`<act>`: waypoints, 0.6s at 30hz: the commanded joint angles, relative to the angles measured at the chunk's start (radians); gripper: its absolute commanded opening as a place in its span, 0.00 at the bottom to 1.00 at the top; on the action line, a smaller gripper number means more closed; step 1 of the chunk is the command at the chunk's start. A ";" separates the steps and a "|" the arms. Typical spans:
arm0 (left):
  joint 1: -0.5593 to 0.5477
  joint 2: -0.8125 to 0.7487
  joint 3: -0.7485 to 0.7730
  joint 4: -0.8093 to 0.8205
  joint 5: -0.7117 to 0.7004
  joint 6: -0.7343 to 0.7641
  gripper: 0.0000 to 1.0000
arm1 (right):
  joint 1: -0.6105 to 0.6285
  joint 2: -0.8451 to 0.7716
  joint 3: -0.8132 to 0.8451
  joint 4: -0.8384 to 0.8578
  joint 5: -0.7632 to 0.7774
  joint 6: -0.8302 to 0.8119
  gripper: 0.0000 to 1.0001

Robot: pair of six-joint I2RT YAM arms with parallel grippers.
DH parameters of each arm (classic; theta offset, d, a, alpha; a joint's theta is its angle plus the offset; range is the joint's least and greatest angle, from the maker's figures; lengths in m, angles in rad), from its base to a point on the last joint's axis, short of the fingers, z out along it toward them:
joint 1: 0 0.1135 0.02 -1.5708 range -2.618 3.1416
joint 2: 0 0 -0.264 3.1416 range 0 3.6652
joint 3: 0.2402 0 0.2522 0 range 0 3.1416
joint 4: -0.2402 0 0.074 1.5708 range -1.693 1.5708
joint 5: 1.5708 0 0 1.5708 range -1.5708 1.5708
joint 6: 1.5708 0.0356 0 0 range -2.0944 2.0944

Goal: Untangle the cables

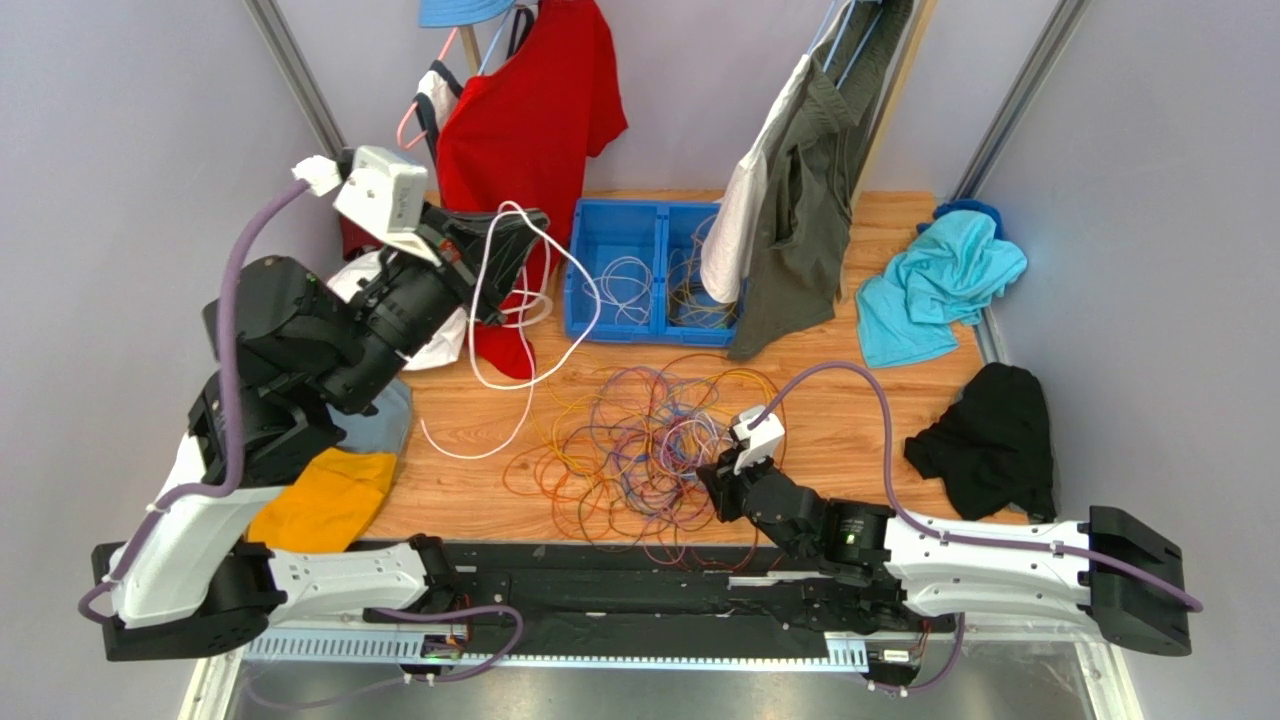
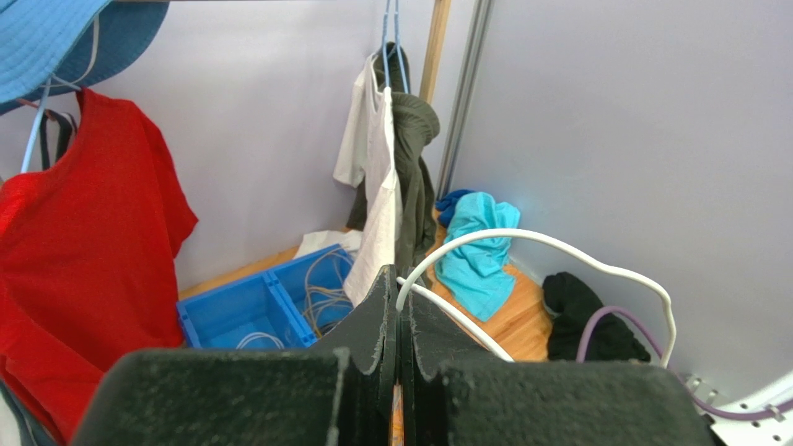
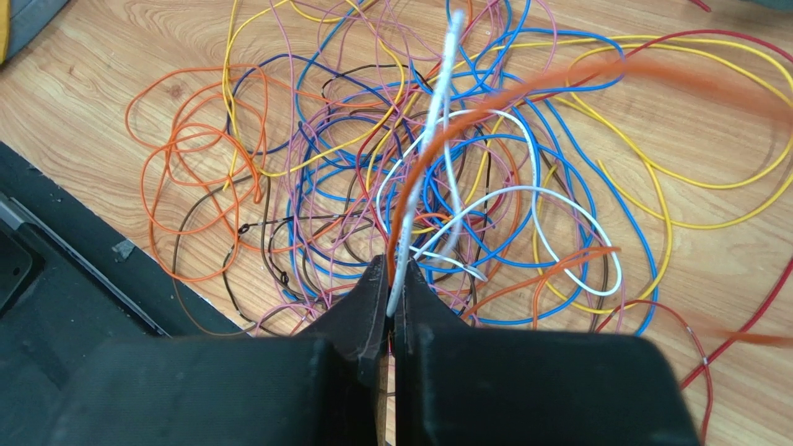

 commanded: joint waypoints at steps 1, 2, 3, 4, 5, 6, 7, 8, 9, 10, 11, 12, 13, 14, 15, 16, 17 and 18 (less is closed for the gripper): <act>0.020 0.069 0.007 -0.006 -0.019 0.046 0.00 | -0.004 0.005 0.057 -0.028 0.042 0.035 0.15; 0.030 0.078 0.004 -0.009 -0.005 0.032 0.00 | -0.004 0.025 0.077 -0.048 0.044 0.038 0.28; 0.039 0.092 -0.007 -0.012 0.007 0.023 0.00 | -0.004 0.037 0.121 -0.077 0.047 0.043 0.46; 0.063 0.100 -0.013 -0.019 0.019 0.012 0.00 | -0.004 0.051 0.149 -0.156 0.050 0.050 0.53; 0.076 0.109 -0.019 -0.023 0.045 -0.007 0.00 | -0.004 0.077 0.175 -0.198 0.053 0.058 0.57; 0.089 0.126 -0.030 -0.028 0.061 -0.018 0.00 | -0.003 0.091 0.200 -0.239 0.055 0.072 0.59; 0.121 0.137 -0.033 -0.040 0.076 -0.031 0.00 | -0.004 0.103 0.255 -0.319 0.053 0.079 0.62; 0.140 0.149 -0.038 -0.046 0.113 -0.052 0.00 | -0.004 0.121 0.281 -0.364 0.052 0.087 0.63; 0.158 0.173 -0.045 -0.052 0.133 -0.064 0.00 | -0.003 0.126 0.309 -0.402 0.053 0.099 0.63; 0.203 0.189 -0.050 -0.061 0.156 -0.075 0.00 | -0.001 0.124 0.339 -0.463 0.050 0.101 0.63; 0.227 0.203 -0.053 -0.062 0.200 -0.096 0.00 | -0.001 0.109 0.352 -0.482 0.050 0.102 0.63; 0.250 0.239 -0.055 -0.063 0.220 -0.106 0.00 | 0.000 0.092 0.356 -0.497 0.044 0.102 0.62; 0.295 0.259 -0.052 -0.062 0.264 -0.116 0.00 | 0.002 0.071 0.359 -0.513 0.039 0.096 0.62; 0.313 0.281 -0.045 -0.058 0.285 -0.127 0.00 | 0.002 0.025 0.353 -0.514 0.032 0.092 0.62; 0.329 0.327 -0.023 -0.055 0.303 -0.129 0.00 | 0.002 0.000 0.349 -0.513 0.019 0.092 0.61; 0.355 0.353 -0.003 -0.052 0.325 -0.129 0.00 | 0.002 -0.024 0.344 -0.517 0.016 0.092 0.61; 0.364 0.409 0.048 -0.057 0.329 -0.126 0.00 | 0.002 -0.070 0.335 -0.519 0.010 0.092 0.61; 0.375 0.440 0.080 -0.071 0.329 -0.120 0.00 | 0.002 -0.092 0.330 -0.522 0.007 0.090 0.59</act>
